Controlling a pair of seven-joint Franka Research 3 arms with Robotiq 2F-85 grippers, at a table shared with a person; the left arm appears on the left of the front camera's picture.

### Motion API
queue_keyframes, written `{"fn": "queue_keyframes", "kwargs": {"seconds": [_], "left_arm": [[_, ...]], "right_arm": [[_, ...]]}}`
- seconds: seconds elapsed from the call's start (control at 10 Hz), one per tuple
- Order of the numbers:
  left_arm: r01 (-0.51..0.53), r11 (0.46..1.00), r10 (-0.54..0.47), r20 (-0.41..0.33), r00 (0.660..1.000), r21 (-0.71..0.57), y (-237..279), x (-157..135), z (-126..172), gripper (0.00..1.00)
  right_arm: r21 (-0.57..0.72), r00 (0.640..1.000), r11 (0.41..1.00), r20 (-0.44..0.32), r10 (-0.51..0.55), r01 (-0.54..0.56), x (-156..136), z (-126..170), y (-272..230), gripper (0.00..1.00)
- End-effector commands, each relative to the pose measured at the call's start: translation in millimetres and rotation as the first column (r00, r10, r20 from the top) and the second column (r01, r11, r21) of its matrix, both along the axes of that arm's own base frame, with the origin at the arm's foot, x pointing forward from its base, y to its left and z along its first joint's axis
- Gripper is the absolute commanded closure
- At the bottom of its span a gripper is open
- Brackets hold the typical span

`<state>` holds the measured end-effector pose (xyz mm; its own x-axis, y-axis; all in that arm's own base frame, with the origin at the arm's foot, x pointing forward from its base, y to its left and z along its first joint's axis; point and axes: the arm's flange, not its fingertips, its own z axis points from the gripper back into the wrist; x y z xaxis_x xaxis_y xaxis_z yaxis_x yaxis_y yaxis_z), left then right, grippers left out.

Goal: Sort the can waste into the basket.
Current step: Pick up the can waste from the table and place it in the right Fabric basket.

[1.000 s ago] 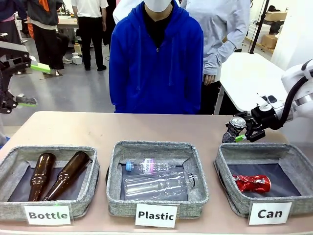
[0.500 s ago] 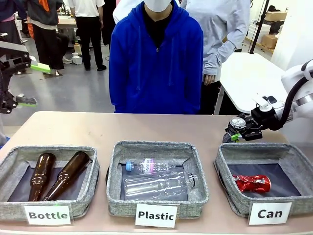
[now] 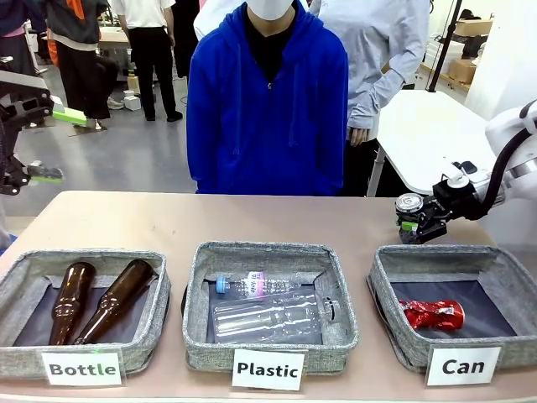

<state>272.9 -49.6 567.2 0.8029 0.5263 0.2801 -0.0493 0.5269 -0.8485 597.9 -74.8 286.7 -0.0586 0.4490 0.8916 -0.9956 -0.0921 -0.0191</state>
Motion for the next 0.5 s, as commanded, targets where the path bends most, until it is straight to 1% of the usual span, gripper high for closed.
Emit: {"fn": "queue_keyframes", "kwargs": {"seconds": [0.0,0.1,0.3,0.4], "left_arm": [[-0.012,1.0,0.012,-0.019,1.0,0.004,2.6,-4.4,-1.3,0.0],[-0.012,1.0,0.012,-0.019,1.0,0.004,2.6,-4.4,-1.3,0.0],[-0.012,1.0,0.012,-0.019,1.0,0.004,2.6,-4.4,-1.3,0.0],[-0.012,1.0,0.012,-0.019,1.0,0.004,2.6,-4.4,-1.3,0.0]], "right_arm": [[-0.039,0.992,0.998,0.112,-0.049,0.054,-9.8,47.3,-4.7,1.0],[-0.065,0.978,0.994,0.192,-0.078,0.092,-20.5,81.6,-7.3,1.0],[-0.125,0.948,0.981,0.3,-0.107,0.15,-52.5,136.3,-3.8,1.0],[-0.188,0.958,0.968,0.265,-0.114,0.168,-78.6,155.1,4.1,1.0]]}}
